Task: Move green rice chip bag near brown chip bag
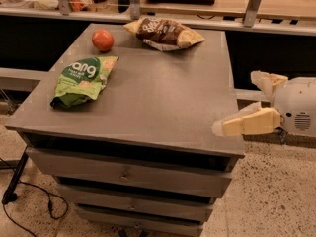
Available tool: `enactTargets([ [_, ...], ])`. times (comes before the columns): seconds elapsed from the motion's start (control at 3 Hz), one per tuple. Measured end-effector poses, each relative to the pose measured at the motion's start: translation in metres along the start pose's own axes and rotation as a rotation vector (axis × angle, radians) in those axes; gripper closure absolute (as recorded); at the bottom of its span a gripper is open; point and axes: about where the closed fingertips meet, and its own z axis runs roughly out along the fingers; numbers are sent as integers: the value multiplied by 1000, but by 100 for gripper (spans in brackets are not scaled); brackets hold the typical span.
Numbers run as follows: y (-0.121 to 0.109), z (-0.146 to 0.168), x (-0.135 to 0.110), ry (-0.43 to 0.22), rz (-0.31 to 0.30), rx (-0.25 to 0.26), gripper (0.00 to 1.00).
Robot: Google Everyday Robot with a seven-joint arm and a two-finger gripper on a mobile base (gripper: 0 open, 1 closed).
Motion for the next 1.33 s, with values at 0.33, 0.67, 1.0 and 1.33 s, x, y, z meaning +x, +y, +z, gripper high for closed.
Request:
enactTargets([
  [0.33, 8, 15, -4, -15, -15, 19, 0],
  [0.67, 22, 51, -9, -72, -27, 26, 0],
  [1.0, 34, 94, -19, -130, -54, 10, 0],
  [1.33, 44, 139, -30, -172, -89, 7, 0],
])
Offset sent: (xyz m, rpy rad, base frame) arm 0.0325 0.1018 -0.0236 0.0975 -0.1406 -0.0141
